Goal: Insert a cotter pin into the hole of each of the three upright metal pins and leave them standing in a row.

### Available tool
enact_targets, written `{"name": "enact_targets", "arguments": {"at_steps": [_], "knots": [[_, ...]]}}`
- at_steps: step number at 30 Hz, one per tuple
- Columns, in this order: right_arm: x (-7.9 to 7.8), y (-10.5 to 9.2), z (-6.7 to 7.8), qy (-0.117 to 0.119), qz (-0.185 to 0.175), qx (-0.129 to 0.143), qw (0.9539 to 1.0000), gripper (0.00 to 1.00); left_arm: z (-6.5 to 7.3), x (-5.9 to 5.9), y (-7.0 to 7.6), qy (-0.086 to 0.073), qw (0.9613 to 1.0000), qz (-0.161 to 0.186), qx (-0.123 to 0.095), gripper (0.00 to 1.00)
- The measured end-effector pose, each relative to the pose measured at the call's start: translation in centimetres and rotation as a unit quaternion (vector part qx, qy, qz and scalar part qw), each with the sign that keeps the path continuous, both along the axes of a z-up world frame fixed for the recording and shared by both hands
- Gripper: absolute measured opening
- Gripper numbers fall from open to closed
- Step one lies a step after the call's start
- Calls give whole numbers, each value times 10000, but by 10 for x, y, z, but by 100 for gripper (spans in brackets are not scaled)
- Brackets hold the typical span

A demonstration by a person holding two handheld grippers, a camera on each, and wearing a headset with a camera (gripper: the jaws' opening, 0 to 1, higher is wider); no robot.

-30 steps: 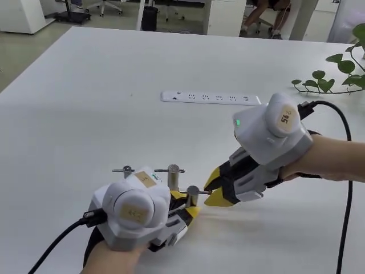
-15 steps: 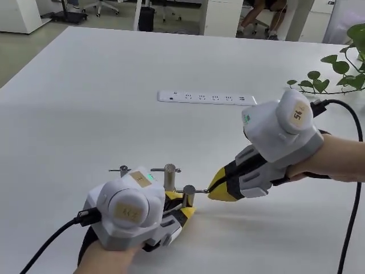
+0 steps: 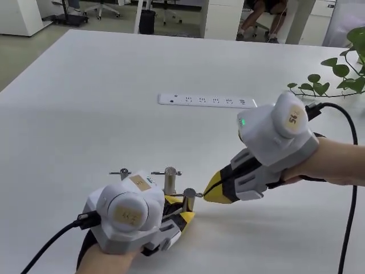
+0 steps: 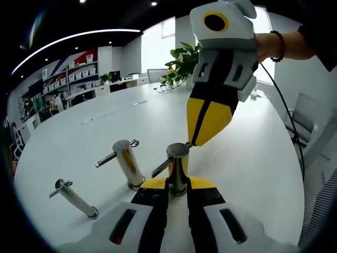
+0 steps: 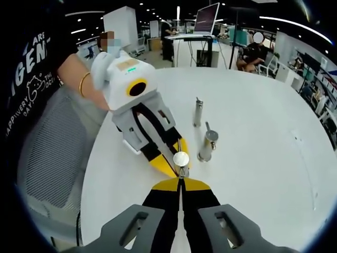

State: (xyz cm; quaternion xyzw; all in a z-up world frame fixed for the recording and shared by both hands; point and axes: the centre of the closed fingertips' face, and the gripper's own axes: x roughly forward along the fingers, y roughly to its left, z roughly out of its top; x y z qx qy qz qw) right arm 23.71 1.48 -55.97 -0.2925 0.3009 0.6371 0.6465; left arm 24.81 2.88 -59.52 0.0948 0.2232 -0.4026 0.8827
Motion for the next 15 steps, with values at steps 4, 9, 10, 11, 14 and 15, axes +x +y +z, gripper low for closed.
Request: {"name": "enact_targets", "arguments": {"at_steps": [4, 9, 10, 11, 14, 15], "knots": [[0, 2, 0, 16, 11, 2, 10000, 0, 0, 1, 0, 23, 10000, 2, -17, 10], [0, 2, -2, 18, 25, -21, 10000, 0, -1, 1, 0, 48, 10000, -1, -32, 10], [0, 2, -2, 14, 32, -21, 10000, 0, -1, 1, 0, 54, 10000, 3, -38, 10], [-1, 2, -2, 26, 33, -20, 10000, 0, -1, 1, 0, 74, 10000, 11, -46, 10], [0, 1, -2, 9, 21, -28, 10000, 0, -3, 1, 3, 121, 9999, 73, 5, 15], [1, 1, -1, -2, 7, -25, 10000, 0, -3, 1, 4, 109, 9999, 82, 19, 18]]}}
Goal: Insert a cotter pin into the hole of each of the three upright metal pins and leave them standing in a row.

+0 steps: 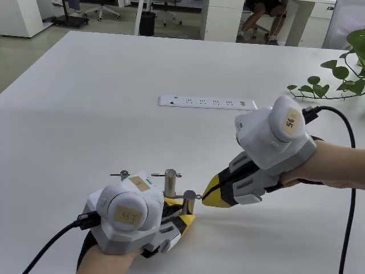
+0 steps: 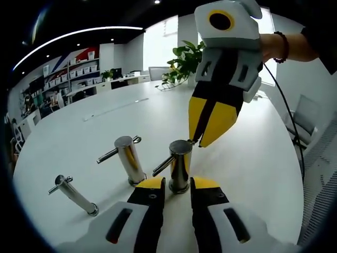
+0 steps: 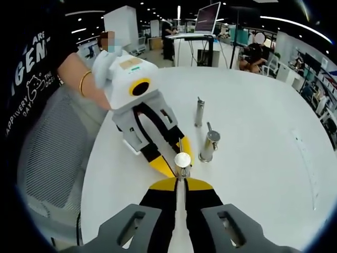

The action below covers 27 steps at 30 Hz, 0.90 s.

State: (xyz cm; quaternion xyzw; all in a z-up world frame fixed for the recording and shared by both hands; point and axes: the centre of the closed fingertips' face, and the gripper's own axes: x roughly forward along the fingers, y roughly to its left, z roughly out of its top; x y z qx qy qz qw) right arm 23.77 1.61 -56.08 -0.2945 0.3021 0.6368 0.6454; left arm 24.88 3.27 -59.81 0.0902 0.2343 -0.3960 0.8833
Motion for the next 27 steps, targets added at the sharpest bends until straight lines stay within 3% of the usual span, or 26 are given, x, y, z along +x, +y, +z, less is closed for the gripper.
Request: {"name": "enact_targets", "arguments": {"at_steps": [10, 15, 27], "knots": [[6, 8, 10, 72, -406, 309, 9987, 19, 6, -3, 8, 13, 10000, 57, -54, 26], [5, 18, 13, 43, -408, 424, 9983, 22, 13, -6, 10, 21, 9998, 45, -170, 27], [4, 30, -2, -46, -291, 253, 9992, 17, 20, -11, 21, 106, 9997, 126, -204, 31]]}}
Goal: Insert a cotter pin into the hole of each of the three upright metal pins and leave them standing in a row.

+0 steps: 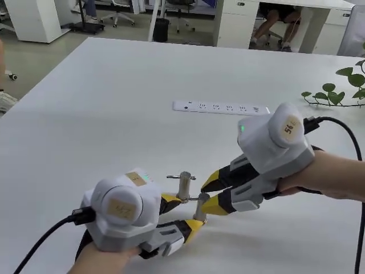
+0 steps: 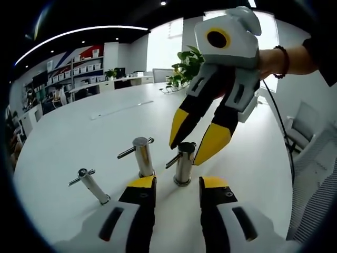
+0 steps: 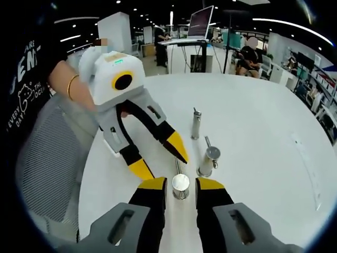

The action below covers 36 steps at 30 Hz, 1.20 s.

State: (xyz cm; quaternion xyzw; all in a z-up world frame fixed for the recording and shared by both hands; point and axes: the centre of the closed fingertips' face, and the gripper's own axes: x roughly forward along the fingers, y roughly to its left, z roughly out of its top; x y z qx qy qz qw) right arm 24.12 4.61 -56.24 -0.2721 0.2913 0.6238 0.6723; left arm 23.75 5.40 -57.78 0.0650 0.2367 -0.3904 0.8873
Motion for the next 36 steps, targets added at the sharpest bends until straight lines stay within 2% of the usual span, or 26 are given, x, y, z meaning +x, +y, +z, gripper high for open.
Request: {"name": "enact_targets", "arguments": {"at_steps": [10, 21, 31, 36], "knots": [[-1, 1, -6, 30, 34, -18, 10000, 9, 5, -4, 4, -17, 10000, 44, -74, 32], [-1, 1, -6, -24, 94, -6, 10000, 8, 10, -9, 8, -27, 9999, 70, -78, 32], [0, 1, -5, -32, 2, 49, 10000, 8, 22, -13, 16, -120, 9998, 134, -119, 34], [2, -1, -4, -81, -11, 66, 9999, 8, 33, -16, 24, -192, 9994, 243, -182, 35]]}}
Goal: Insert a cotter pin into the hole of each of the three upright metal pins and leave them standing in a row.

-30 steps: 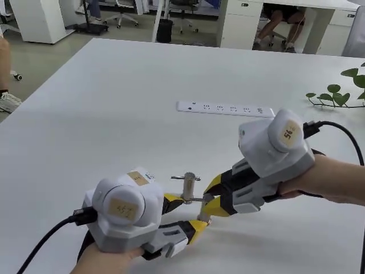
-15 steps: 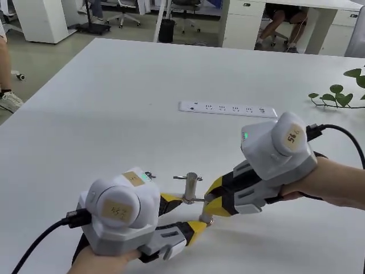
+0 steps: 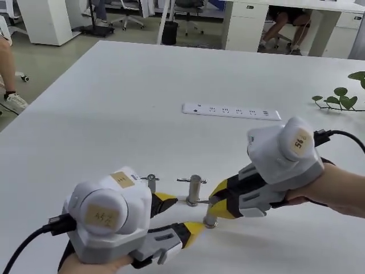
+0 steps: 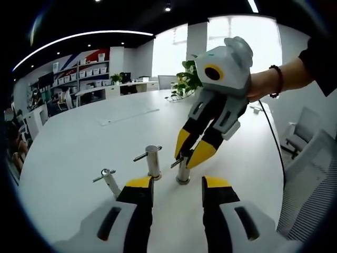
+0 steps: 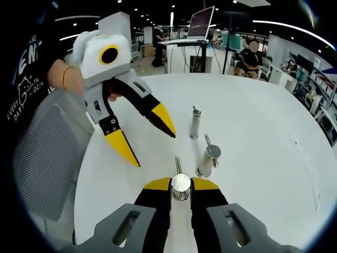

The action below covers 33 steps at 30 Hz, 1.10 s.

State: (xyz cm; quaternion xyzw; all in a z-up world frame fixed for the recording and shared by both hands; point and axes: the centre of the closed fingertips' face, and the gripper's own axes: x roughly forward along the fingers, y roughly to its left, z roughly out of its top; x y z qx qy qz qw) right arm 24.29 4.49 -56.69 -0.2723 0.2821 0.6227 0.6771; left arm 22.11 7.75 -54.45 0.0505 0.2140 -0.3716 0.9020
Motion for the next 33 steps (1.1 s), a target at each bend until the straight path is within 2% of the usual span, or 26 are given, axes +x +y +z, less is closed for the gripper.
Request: {"name": "enact_targets", "arguments": {"at_steps": [4, 6, 10, 13, 18, 24, 33], "knots": [[4, -4, 0, -35, -49, -50, 10000, 8, 3, -1, 8, -13, 10000, 78, 12, 37], [6, -6, 1, -30, -71, -59, 10000, 8, 6, -1, 14, -69, 9998, 184, 79, 40], [12, -9, 3, -31, -128, -67, 9999, 8, 12, -1, 21, -63, 9996, 271, 7, 44], [16, -13, 4, -59, -150, -151, 9998, 8, 20, 0, 29, -149, 9990, 407, -119, 47], [24, -19, 5, -79, -213, -195, 9996, 8, 28, 2, 42, -226, 9981, 564, -103, 53], [30, -23, 4, -78, -258, -227, 9994, 8, 28, 3, 55, -287, 9975, 642, 10, 60], [34, -27, 3, -92, -292, -294, 9991, 8, 24, 2, 59, -232, 9976, 651, 49, 65]]}}
